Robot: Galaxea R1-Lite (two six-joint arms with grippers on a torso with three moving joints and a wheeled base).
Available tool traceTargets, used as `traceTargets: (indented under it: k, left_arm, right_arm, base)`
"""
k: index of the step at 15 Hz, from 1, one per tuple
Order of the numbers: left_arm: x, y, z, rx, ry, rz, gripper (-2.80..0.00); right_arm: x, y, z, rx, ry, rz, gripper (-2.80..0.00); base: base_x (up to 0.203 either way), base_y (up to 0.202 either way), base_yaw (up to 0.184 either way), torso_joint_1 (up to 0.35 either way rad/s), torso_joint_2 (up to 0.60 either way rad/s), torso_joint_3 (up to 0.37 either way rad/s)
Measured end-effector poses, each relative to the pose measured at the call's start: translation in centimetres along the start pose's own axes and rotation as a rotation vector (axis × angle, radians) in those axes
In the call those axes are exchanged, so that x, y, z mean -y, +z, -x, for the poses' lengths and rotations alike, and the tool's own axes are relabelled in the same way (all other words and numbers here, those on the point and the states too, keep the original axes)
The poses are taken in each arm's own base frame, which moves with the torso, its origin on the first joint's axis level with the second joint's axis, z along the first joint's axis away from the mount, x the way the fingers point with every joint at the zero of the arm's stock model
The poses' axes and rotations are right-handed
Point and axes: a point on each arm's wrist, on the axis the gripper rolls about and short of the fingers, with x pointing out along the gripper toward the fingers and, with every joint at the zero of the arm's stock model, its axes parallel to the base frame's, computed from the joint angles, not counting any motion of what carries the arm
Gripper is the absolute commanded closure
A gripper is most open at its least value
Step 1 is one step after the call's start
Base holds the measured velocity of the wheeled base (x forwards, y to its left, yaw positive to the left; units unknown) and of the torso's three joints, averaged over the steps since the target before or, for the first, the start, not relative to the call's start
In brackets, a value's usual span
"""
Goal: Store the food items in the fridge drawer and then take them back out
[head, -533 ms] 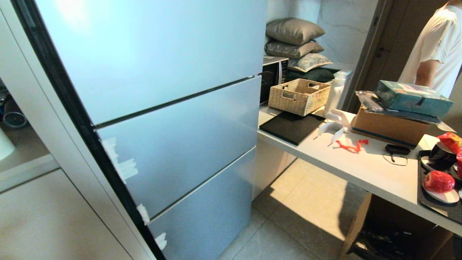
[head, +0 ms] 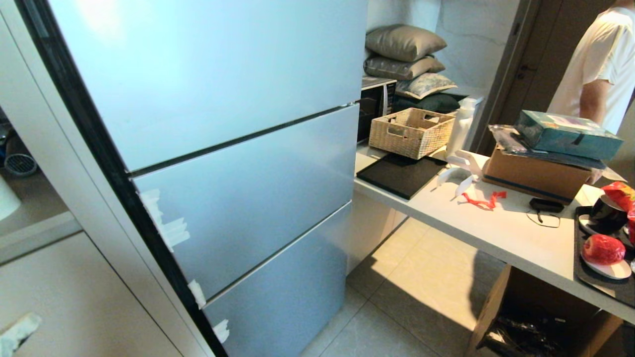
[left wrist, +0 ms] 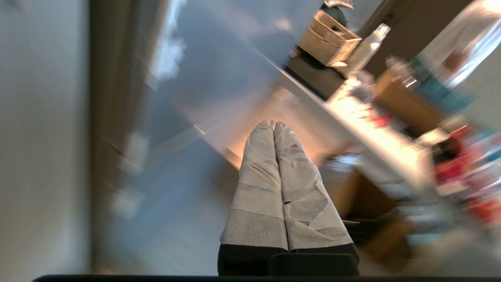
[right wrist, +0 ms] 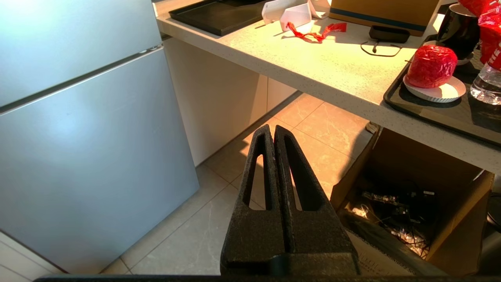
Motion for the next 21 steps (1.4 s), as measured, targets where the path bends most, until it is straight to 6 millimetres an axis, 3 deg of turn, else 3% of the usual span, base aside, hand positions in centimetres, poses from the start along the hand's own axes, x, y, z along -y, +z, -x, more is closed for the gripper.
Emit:
traceTargets:
  k: [5,8,16,21]
  left_arm:
    - [-1.0,1.7,-9.9,-0.016,0.172,0.438,0.00]
    - [-2.2,2.2,-13.9,0.099,0.254,0.638,0.00]
    - [-4.4,2.1,-17.3,0.107,0.361,0.738,0.00]
    - [-4.9,1.7,-19.4,0.113,0.326,0.754,0.00]
  right_arm:
    - [0.0,0.0,0.0,0.000,0.000,0.000,0.00]
    - [0.0,0.0,0.0,0.000,0.000,0.000,0.00]
    - [0.0,0.0,0.0,0.000,0.000,0.000,0.00]
    - [0.0,0.0,0.0,0.000,0.000,0.001,0.00]
  base:
    - [0.000,0.000,0.000,0.000,0.00,0.000]
    - [0.000,0.000,0.000,0.000,0.00,0.000]
    - [0.000,0.000,0.000,0.000,0.00,0.000]
    - [0.000,0.000,0.000,0.000,0.00,0.000]
